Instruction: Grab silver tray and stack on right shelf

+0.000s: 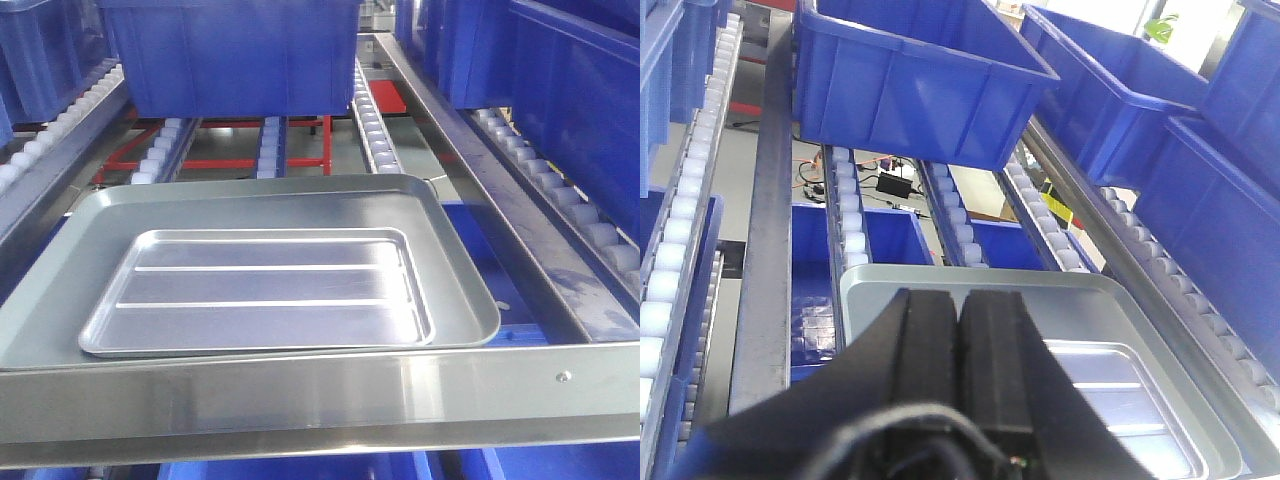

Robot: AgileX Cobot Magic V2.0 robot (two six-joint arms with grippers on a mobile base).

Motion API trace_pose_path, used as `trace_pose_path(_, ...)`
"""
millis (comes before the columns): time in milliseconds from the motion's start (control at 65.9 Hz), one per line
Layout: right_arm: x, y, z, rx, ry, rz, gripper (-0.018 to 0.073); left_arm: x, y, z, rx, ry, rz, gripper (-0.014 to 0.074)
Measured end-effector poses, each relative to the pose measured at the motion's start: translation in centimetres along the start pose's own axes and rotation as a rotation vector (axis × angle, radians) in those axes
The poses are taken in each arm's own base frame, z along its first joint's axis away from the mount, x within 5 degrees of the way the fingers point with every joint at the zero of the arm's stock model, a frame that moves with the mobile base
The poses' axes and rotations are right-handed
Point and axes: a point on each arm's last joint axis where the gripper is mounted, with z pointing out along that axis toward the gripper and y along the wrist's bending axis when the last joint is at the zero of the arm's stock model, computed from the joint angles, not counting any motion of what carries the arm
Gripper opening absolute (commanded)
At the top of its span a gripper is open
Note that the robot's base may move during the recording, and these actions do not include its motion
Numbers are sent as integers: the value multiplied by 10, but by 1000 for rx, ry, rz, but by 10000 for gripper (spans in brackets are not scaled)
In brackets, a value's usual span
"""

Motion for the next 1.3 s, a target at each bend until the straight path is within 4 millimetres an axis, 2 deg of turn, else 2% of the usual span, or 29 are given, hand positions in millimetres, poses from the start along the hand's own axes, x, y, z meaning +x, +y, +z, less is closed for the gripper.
trace_pose_path(106,4,-2,-1,12,9,11,50,0,0,0,0,0,0,-92)
trace_pose_path(243,27,-14,-9,119,33,-1,50,0,0,0,0,0,0,-92)
trace_pose_path(364,51,-31,-17,278,23,-80,50,0,0,0,-1,2,0,-92)
trace_pose_path(500,68,-42,-30,431,-42,-80,50,0,0,0,-1,2,0,-92)
trace_pose_path(637,79,-43,-41,476,-123,-92,50,0,0,0,-1,2,0,-92)
trace_pose_path(758,80,-41,-46,479,-175,-104,50,0,0,0,-1,2,0,-92)
trace_pose_path(1304,80,-44,-48,540,-184,-110,50,0,0,0,-2,4,0,-92)
